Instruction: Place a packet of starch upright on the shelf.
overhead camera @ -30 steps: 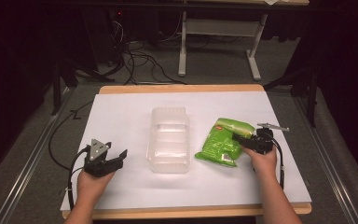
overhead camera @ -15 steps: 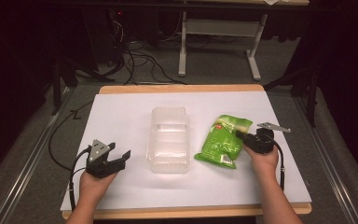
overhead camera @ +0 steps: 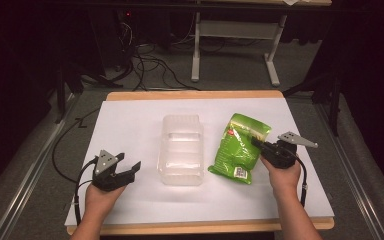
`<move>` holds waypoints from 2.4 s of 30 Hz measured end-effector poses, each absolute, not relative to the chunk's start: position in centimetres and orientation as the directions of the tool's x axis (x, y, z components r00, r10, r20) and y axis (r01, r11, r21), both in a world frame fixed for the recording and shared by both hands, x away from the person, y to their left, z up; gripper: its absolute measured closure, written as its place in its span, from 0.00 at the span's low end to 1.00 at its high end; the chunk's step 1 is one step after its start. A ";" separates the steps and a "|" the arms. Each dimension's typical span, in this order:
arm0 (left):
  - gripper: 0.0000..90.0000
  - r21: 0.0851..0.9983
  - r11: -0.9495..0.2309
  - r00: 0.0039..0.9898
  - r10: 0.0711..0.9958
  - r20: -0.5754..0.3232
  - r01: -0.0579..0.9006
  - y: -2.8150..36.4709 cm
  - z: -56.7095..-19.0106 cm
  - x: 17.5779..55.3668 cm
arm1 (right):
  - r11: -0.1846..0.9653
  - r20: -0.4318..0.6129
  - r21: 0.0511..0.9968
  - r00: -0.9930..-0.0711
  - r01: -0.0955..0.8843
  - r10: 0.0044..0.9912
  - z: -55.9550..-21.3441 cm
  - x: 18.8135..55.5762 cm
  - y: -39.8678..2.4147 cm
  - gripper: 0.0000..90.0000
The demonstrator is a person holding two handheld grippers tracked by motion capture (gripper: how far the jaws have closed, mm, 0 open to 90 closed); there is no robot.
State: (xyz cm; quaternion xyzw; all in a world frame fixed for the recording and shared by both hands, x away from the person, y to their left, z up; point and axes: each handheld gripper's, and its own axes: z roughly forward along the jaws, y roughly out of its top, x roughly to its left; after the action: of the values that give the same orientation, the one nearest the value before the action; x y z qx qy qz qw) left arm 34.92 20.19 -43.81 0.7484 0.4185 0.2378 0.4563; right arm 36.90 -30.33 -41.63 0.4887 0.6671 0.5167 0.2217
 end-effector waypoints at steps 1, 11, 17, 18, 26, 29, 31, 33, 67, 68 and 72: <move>0.35 0.882 -0.233 0.537 0.843 -0.026 0.409 20.2 -43.8 34.9 | -0.007 0.205 0.909 -0.430 0.417 0.879 -41.4 36.8 -30.2 0.98; 0.34 0.884 -0.255 0.552 0.834 -0.003 0.390 20.0 -43.7 34.8 | 0.026 0.150 0.940 -0.477 0.341 0.866 -39.4 35.4 -28.7 0.99; 0.34 0.883 -0.261 0.557 0.831 0.000 0.389 19.9 -43.8 34.8 | 0.044 0.109 0.956 -0.490 0.290 0.865 -38.3 34.6 -28.5 0.99; 0.34 0.884 -0.261 0.557 0.831 0.001 0.388 19.9 -43.7 34.8 | 0.045 0.105 0.957 -0.489 0.285 0.866 -38.2 34.5 -28.5 0.99; 0.34 0.881 -0.266 0.556 0.831 0.003 0.392 19.8 -43.8 34.8 | 0.043 0.081 0.968 -0.472 0.246 0.878 -37.2 34.6 -28.9 0.99; 0.34 0.881 -0.267 0.556 0.831 0.005 0.391 19.7 -43.8 34.7 | 0.035 0.076 0.973 -0.463 0.226 0.883 -36.9 34.9 -28.9 0.99; 0.34 0.880 -0.269 0.555 0.832 0.006 0.392 19.7 -43.8 34.7 | 0.031 0.057 0.981 -0.438 0.192 0.897 -36.5 35.1 -29.0 1.00; 0.34 0.879 -0.269 0.554 0.832 0.007 0.394 19.7 -43.9 34.8 | 0.022 0.056 0.985 -0.432 0.174 0.900 -36.4 35.1 -29.1 1.00; 0.34 0.886 -0.264 0.573 0.819 -0.003 0.381 19.6 -43.7 34.6 | 0.097 0.088 0.914 -0.426 0.394 0.901 -40.8 33.8 -30.7 0.90; 0.34 0.885 -0.263 0.574 0.818 -0.006 0.384 19.6 -43.7 34.6 | 0.098 0.098 0.909 -0.435 0.406 0.895 -40.7 33.9 -30.7 0.99; 0.34 0.886 -0.261 0.573 0.819 -0.008 0.384 19.6 -43.7 34.6 | 0.102 0.095 0.911 -0.445 0.399 0.890 -40.5 33.9 -30.7 1.00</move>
State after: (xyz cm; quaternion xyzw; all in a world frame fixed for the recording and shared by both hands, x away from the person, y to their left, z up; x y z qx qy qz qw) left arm 34.63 19.62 -43.73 0.7580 0.3969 0.2360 0.4606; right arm 33.90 -30.71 -40.50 0.4619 0.6980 0.4853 0.2529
